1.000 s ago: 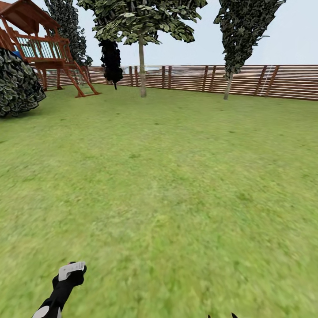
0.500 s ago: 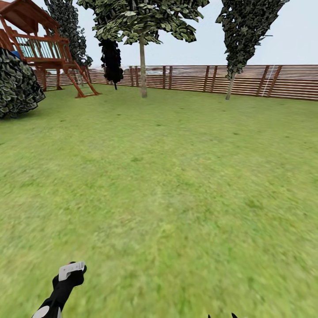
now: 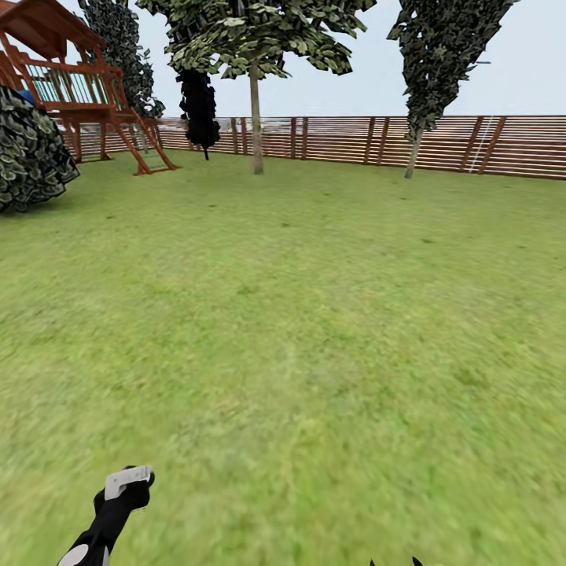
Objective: In the garden, pick up the pesticide atomizer on the floor and spray pesticide onto both trees until each tree trunk is fully covered.
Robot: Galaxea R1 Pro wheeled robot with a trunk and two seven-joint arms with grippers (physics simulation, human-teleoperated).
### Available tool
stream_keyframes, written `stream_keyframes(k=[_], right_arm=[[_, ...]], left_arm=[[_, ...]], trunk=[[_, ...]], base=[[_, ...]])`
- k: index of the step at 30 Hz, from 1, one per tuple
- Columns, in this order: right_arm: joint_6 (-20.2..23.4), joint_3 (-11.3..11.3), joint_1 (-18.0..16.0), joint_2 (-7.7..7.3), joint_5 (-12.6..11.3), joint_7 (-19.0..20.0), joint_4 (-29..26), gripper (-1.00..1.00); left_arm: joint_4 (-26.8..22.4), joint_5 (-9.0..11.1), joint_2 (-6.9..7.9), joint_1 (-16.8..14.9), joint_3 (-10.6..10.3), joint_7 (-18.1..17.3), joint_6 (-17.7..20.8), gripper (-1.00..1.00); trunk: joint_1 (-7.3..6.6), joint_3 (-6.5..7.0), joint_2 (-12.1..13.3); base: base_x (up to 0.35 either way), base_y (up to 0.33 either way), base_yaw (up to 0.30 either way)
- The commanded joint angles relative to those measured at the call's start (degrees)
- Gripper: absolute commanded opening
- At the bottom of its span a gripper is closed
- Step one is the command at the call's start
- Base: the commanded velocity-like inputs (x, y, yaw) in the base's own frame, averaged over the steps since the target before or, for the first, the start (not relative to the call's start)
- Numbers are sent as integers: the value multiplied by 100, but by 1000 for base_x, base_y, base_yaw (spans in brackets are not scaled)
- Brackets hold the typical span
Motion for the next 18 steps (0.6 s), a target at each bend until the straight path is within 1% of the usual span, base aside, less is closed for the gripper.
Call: stream_keyframes(k=[1,15,18], right_arm=[[0,0,0,-2,0,0,0,100],[1,0,0,0,0,0,0,100],[0,0,0,0,0,0,0,100]], left_arm=[[-1,0,-1,0,0,4,0,-100],[-7,7,5,0,0,4,-6,-100],[-139,7,-7,0,6,0,4,-100]], trunk=[[0,0,0],[0,0,0],[0,0,0]], base=[[295,151,0],[295,151,0],[295,151,0]])
